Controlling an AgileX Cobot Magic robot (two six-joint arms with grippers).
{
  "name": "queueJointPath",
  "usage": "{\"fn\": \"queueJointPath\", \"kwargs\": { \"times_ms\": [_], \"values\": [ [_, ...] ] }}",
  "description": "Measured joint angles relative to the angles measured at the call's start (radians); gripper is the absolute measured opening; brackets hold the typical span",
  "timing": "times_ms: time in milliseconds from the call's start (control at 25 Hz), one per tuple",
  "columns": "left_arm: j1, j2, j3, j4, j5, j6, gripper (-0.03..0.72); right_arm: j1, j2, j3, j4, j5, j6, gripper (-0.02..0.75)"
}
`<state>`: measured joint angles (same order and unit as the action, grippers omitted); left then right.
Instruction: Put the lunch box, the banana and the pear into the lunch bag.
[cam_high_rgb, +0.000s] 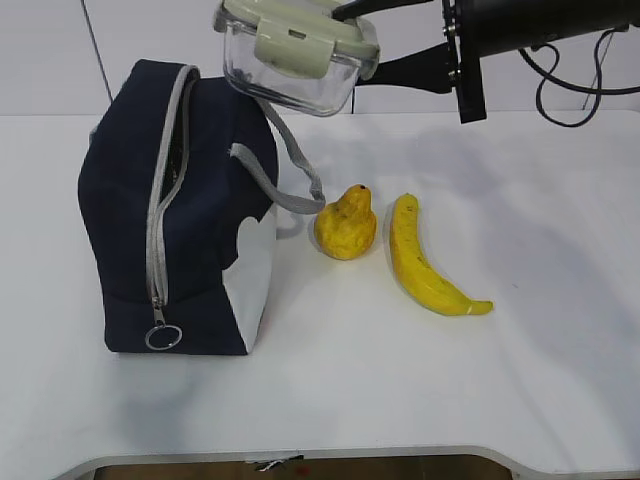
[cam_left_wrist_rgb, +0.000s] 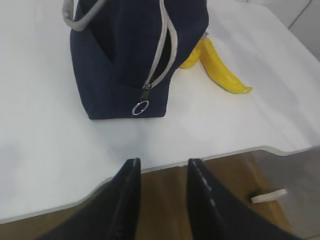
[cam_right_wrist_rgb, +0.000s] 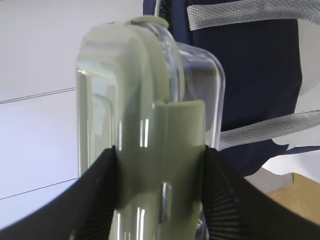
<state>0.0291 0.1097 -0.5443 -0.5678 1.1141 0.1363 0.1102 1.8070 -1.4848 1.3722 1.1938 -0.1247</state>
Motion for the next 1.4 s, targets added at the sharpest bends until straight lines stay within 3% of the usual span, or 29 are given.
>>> {"fn": "queueJointPath", "kwargs": {
  "times_ms": [600, 840, 1400],
  "values": [
    [0.0, 0.16, 0.0, -0.078, -0.06, -0.001, 0.241, 0.0, 0.0, 0.0, 0.006, -0.002, -0.01, 0.386],
    [0.0, 0.16, 0.0, -0.165, -0.07, 0.073, 0.241, 0.0, 0.0, 0.0, 0.006, -0.002, -0.02, 0.386],
    [0.0, 0.215, -0.002, -0.182, -0.082, 0.086, 0.241, 0.0, 0.0, 0.0, 0.007, -0.002, -0.03, 0.386]
  ]
}}
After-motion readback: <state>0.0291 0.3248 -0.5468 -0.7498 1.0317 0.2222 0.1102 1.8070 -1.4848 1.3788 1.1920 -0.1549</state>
